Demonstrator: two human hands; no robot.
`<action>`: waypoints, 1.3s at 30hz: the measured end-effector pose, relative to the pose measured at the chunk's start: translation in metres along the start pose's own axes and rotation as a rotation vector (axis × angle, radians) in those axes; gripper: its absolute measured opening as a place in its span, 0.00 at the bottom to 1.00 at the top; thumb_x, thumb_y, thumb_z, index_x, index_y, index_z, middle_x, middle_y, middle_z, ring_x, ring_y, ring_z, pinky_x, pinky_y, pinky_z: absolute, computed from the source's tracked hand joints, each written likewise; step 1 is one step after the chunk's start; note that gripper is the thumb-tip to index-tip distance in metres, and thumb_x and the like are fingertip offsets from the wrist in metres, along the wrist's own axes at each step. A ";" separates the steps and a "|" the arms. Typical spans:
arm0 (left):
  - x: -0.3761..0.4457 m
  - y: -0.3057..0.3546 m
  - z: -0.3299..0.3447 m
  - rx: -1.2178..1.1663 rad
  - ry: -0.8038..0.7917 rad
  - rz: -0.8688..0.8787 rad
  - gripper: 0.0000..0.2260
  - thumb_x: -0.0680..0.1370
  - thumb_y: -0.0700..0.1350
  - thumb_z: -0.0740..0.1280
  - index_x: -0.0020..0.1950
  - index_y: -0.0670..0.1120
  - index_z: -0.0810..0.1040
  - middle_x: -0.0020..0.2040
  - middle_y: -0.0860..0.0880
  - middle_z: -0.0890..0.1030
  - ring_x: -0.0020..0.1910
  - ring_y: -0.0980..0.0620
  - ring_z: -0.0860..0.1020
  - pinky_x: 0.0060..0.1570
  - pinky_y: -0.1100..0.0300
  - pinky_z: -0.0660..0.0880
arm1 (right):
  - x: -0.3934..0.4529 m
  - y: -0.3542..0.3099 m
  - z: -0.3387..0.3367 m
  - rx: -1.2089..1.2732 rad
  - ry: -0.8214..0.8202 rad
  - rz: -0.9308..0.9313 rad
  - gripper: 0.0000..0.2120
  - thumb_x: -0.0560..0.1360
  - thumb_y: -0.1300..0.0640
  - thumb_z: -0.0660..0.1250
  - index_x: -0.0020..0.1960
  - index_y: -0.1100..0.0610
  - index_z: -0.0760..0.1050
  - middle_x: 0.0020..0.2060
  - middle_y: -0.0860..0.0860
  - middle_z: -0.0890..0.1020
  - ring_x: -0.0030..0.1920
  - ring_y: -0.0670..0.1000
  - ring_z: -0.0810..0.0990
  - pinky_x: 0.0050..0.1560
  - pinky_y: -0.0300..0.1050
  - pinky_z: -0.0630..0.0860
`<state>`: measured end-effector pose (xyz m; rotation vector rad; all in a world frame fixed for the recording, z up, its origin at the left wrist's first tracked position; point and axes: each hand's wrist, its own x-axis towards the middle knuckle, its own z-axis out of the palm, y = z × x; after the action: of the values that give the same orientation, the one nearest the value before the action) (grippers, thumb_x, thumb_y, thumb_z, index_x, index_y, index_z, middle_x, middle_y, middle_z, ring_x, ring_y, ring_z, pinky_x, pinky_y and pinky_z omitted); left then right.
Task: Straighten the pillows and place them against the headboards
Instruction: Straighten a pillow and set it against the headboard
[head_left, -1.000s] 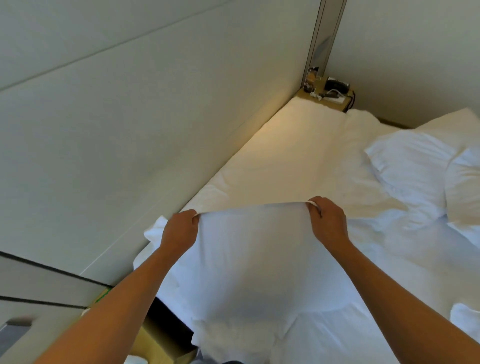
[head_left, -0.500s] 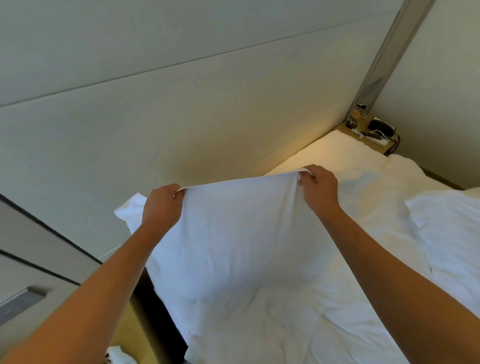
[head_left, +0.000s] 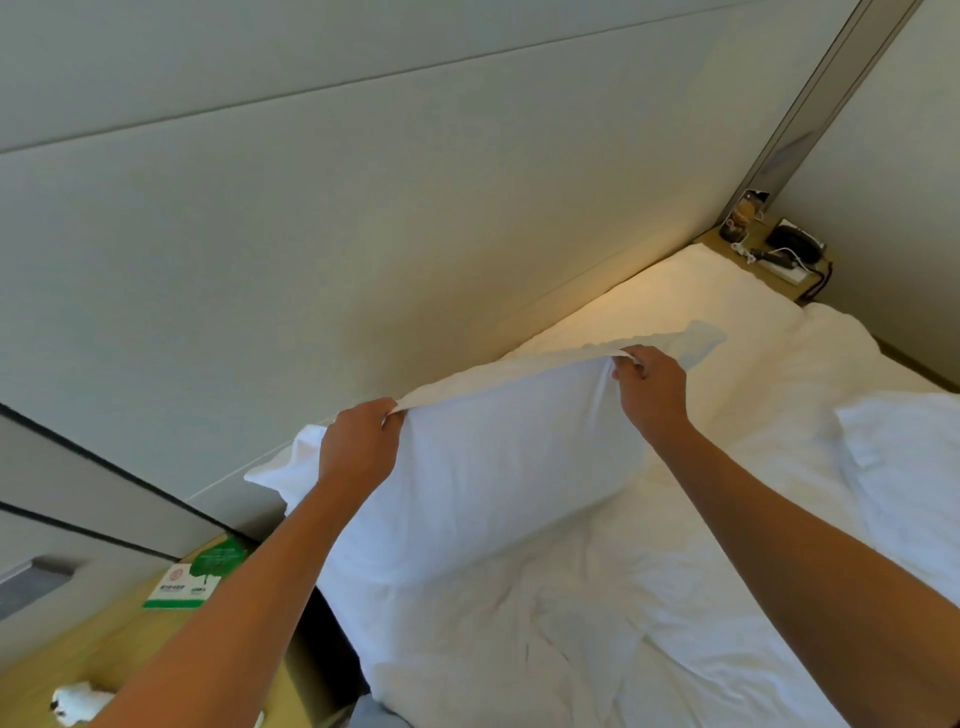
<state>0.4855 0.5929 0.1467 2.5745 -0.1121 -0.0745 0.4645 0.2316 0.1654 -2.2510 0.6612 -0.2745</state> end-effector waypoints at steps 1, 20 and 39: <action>0.007 0.004 -0.002 0.001 0.001 0.002 0.15 0.84 0.49 0.60 0.40 0.48 0.77 0.33 0.53 0.75 0.37 0.45 0.77 0.36 0.56 0.68 | 0.009 -0.004 -0.002 -0.007 0.018 -0.008 0.15 0.86 0.55 0.63 0.64 0.63 0.82 0.58 0.59 0.86 0.60 0.59 0.83 0.68 0.52 0.76; 0.081 -0.018 0.034 -0.044 -0.071 -0.057 0.15 0.84 0.49 0.60 0.38 0.48 0.74 0.31 0.52 0.76 0.31 0.50 0.75 0.31 0.59 0.67 | 0.101 -0.019 0.058 -0.094 0.022 -0.034 0.13 0.85 0.56 0.64 0.63 0.60 0.82 0.59 0.56 0.85 0.60 0.57 0.82 0.61 0.41 0.73; 0.181 -0.027 0.018 -0.110 0.022 -0.126 0.12 0.84 0.46 0.62 0.50 0.41 0.82 0.43 0.44 0.83 0.45 0.39 0.80 0.50 0.49 0.78 | 0.181 -0.065 0.125 -0.038 0.077 -0.084 0.15 0.84 0.55 0.64 0.63 0.60 0.84 0.60 0.56 0.87 0.61 0.56 0.84 0.65 0.46 0.76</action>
<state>0.6659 0.5891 0.1114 2.4695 0.0609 -0.0960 0.6901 0.2487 0.1249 -2.3178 0.6180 -0.3945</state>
